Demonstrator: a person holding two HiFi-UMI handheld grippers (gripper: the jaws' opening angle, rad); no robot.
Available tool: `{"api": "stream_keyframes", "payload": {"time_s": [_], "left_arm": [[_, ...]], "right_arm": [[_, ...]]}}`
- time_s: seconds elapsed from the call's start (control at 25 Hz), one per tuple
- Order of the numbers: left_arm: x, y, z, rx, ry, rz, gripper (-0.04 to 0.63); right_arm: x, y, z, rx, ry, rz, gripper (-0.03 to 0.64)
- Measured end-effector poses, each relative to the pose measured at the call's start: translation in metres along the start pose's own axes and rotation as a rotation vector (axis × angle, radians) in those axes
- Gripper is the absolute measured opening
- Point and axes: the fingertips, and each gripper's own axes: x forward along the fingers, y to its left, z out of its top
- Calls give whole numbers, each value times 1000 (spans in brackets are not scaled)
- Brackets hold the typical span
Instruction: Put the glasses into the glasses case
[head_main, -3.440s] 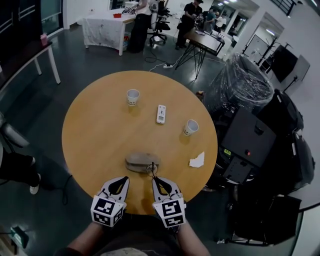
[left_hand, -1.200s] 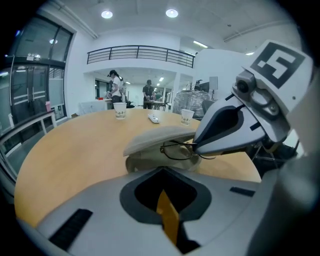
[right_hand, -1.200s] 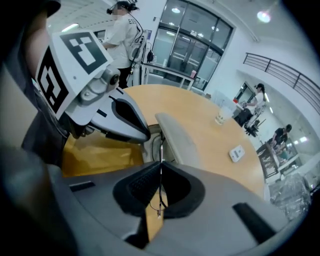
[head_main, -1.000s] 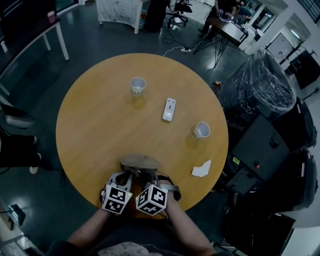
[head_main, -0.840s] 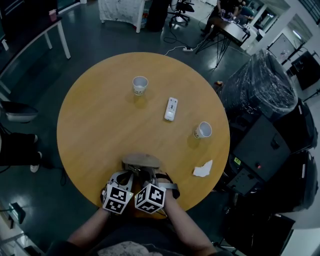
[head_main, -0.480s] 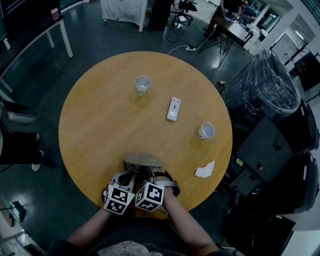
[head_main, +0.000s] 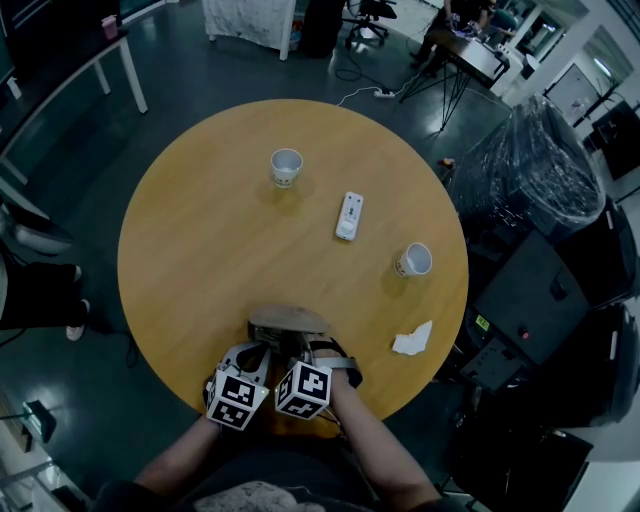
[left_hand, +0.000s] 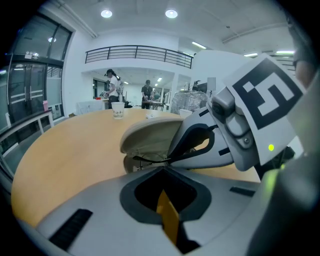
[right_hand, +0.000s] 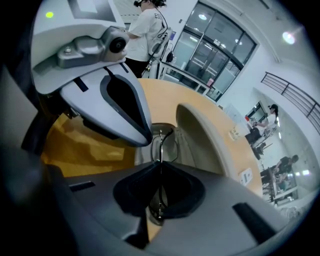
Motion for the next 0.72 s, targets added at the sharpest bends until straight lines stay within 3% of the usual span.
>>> {"api": "stream_keyframes", "payload": {"time_s": [0.4,0.72], "left_arm": [[1,0,0,0,-3,10,6],[-1,2,2,-5,-9,12,6]], "right_arm": [[-2,0,0,34,-39,-9,-5],[-11,-2,6,45,-59,-29,38]]}}
